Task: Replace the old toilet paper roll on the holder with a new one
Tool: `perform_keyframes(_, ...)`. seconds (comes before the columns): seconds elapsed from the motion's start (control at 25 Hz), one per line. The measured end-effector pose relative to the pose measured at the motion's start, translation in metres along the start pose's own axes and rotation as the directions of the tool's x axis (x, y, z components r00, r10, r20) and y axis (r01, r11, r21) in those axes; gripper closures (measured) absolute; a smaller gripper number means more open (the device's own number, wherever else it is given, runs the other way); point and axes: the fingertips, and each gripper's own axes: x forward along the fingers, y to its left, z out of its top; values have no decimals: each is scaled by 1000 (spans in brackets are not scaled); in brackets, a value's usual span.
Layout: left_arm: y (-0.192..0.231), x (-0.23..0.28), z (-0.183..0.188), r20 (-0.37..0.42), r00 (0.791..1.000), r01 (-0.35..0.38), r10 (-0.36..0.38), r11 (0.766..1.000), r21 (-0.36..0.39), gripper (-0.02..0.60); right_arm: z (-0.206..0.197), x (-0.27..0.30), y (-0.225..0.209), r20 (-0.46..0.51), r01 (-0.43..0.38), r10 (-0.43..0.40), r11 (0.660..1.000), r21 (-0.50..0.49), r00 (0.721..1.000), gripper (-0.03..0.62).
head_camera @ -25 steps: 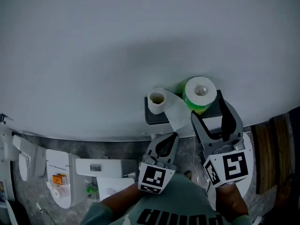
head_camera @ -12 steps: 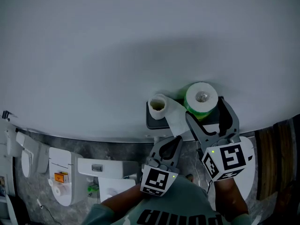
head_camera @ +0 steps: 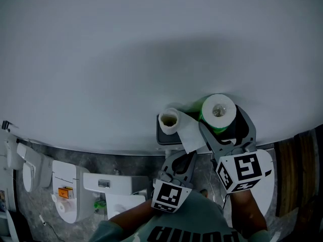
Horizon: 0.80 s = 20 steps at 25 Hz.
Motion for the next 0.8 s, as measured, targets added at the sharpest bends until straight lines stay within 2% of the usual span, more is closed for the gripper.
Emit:
perform_keyframes(0.44,-2,3,-2,-8,1000,5,-5,1000,-14,577,-2,5,1,-8,-19,19,999,-28,1000,164)
perform_keyframes(0.8,-6,1,1,-2,1000,7,-7,1000,-4,577,-2,4,-1,8,-27,27,1000,-5,1000,164)
